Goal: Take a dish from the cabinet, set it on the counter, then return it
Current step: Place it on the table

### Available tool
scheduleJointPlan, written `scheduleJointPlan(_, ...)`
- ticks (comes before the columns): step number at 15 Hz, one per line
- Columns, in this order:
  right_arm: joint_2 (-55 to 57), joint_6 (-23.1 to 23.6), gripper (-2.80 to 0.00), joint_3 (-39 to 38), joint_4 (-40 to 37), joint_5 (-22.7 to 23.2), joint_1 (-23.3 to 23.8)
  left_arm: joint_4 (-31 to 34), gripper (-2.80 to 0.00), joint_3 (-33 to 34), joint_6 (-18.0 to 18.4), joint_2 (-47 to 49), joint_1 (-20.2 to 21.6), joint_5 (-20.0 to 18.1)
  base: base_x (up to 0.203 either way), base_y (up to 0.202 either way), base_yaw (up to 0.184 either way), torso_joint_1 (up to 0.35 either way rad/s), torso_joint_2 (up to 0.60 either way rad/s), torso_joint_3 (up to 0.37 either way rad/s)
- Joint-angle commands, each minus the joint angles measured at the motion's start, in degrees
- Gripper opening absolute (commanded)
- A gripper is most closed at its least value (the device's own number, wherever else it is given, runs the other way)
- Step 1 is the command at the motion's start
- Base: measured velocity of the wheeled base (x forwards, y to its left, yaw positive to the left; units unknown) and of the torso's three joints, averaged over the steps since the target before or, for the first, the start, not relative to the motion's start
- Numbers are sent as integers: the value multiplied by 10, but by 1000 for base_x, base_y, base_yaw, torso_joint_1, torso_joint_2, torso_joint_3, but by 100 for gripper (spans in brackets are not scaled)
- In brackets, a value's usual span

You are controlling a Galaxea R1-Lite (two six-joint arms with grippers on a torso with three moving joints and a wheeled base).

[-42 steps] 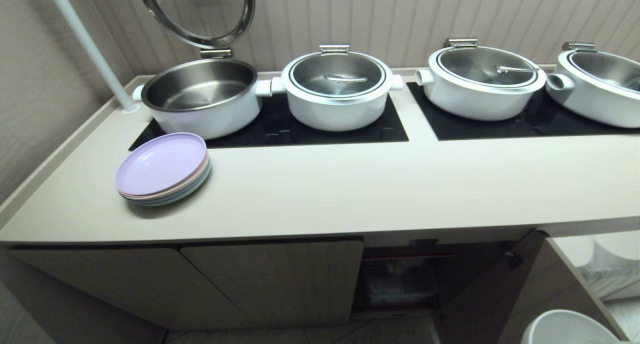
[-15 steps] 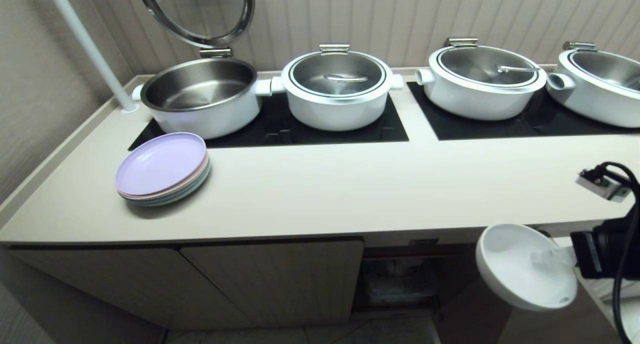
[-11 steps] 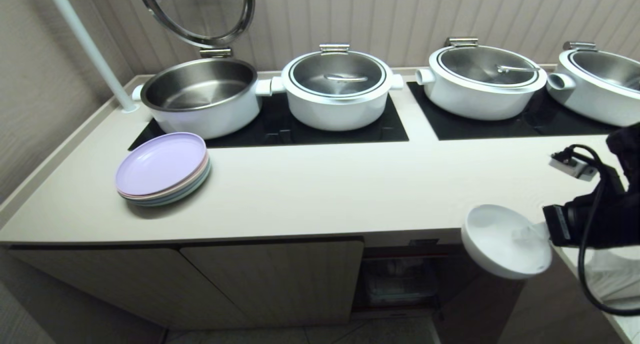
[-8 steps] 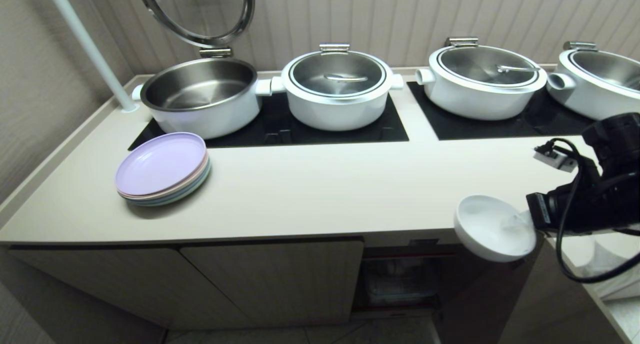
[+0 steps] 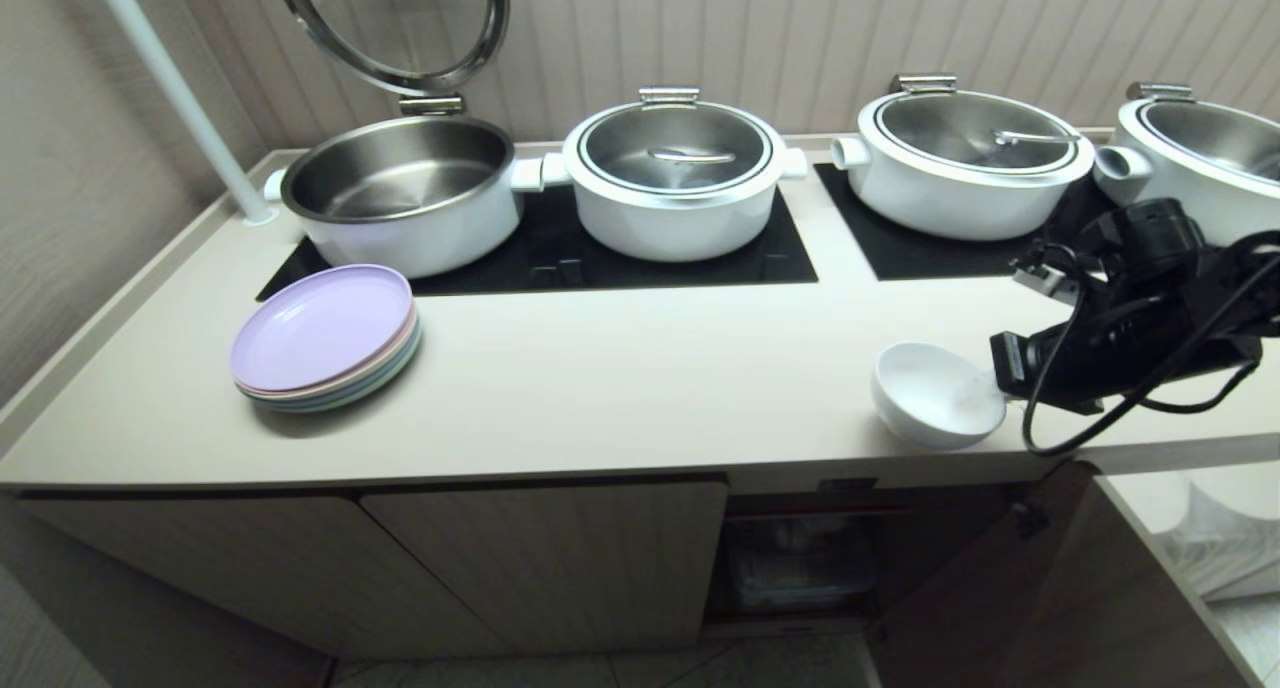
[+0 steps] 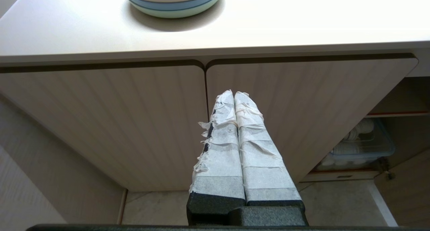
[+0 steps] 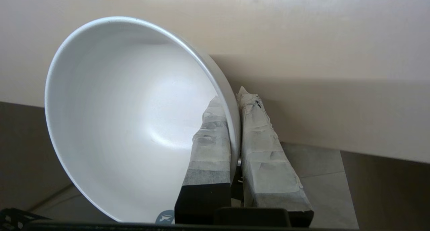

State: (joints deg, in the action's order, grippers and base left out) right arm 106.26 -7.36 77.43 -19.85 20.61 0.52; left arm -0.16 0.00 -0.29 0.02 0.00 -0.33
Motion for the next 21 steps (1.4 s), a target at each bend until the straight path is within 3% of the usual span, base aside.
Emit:
scheduleJointPlan(1, 36, -10, -280, 39, -3, 1, 0, 0, -280, 0, -1, 0, 0, 0, 0, 0, 0, 0, 0, 0)
scheduleJointPlan(7, 80, -20, -280, 107, -9, -11, 1, 0, -280, 0, -1, 0, 0, 0, 0, 0, 0, 0, 0, 0)
scheduleJointPlan(13, 105, -19, -280, 174, -67, -15, 1, 0, -280, 0, -1, 0, 0, 0, 0, 0, 0, 0, 0, 0)
scheduleJointPlan(21, 114, -15, -280, 179, -77, -17, 1, 0, -280, 0, -1, 0, 0, 0, 0, 0, 0, 0, 0, 0)
